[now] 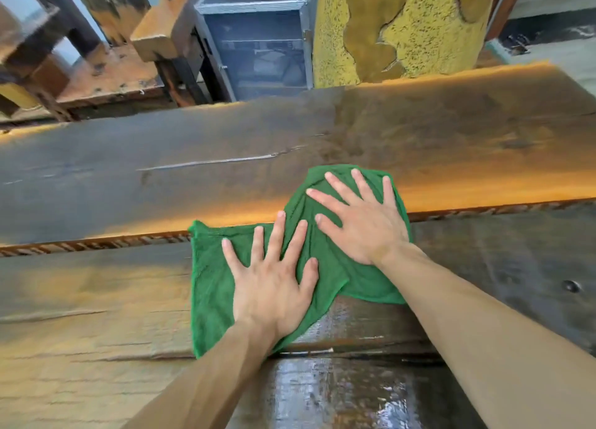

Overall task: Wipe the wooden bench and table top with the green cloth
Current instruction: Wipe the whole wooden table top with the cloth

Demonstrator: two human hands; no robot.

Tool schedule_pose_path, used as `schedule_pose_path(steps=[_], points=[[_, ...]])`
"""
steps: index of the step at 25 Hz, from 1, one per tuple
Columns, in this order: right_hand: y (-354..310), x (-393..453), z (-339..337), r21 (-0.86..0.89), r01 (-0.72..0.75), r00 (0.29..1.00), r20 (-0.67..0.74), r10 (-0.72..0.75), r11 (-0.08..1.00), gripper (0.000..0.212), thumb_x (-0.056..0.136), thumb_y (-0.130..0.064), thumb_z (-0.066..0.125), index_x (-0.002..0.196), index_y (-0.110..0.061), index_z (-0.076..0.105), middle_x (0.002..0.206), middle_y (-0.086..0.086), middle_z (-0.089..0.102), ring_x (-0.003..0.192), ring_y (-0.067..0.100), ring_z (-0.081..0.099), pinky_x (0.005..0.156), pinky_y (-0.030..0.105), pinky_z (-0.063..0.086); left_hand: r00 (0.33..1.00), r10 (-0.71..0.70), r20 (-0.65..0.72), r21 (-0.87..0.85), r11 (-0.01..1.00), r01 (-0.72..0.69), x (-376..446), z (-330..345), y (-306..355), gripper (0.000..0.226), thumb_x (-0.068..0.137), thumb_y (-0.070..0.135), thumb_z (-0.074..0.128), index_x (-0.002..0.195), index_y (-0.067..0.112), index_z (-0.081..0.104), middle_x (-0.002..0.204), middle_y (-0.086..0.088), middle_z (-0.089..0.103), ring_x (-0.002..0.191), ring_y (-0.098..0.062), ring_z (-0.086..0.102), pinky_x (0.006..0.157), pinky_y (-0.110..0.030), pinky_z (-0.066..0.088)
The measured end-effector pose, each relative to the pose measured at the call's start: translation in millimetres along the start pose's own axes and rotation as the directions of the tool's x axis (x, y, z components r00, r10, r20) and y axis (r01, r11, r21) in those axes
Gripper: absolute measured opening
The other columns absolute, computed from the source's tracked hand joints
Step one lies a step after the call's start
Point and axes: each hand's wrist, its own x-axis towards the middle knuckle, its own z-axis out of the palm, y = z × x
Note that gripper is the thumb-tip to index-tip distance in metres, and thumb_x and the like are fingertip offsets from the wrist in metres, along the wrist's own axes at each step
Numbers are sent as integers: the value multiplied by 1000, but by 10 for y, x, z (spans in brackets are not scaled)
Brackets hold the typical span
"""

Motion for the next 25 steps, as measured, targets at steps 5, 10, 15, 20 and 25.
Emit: schedule_pose_path(steps=[5,10,15,20,25], points=[[182,580,-24,11,53,999,-13,-53,999,52,99,-67,12,149,-63,0,165,-23,-11,154,20,-15,118,62,-12,998,-66,19,-44,997,66,611,-91,134,66,93,60,3,157,44,1,168,5,-10,154,-25,-7,118,-64,-1],[468,1262,-88,17,-129,989,-71,130,991,54,99,-65,10,152,-59,1,166,-19,-9,154,24,-13,117,64,-12,999,-40,16,-18,999,40,1873,-166,248,59,100,57,13,156,45,0,168,5,-15,153,-23,-14,116,-66,-7],[761,1999,-184,33,-222,972,-78,224,975,55,100,-64,12,154,-56,6,168,-15,-5,154,27,-9,116,67,-9,994,103,-38,87,991,-99,2922,-229,245,57,104,50,15,159,38,7,168,3,-15,153,-27,-18,116,-64,-13],[1072,2595,-329,27,-221,975,-22,222,975,59,97,-70,11,154,-55,5,168,-14,-3,154,28,-8,117,68,-8,979,201,33,218,955,-203,3667,-357,258,53,106,47,22,158,41,12,169,0,-9,153,-33,-11,117,-66,-8],[1215,2524,-326,66,-248,967,-35,251,967,60,97,-70,12,155,-54,6,168,-14,-2,154,27,-8,118,64,-7,930,111,-350,190,981,-45,3603,-312,357,48,101,52,26,138,42,56,166,-6,12,149,-40,10,118,-57,5]])
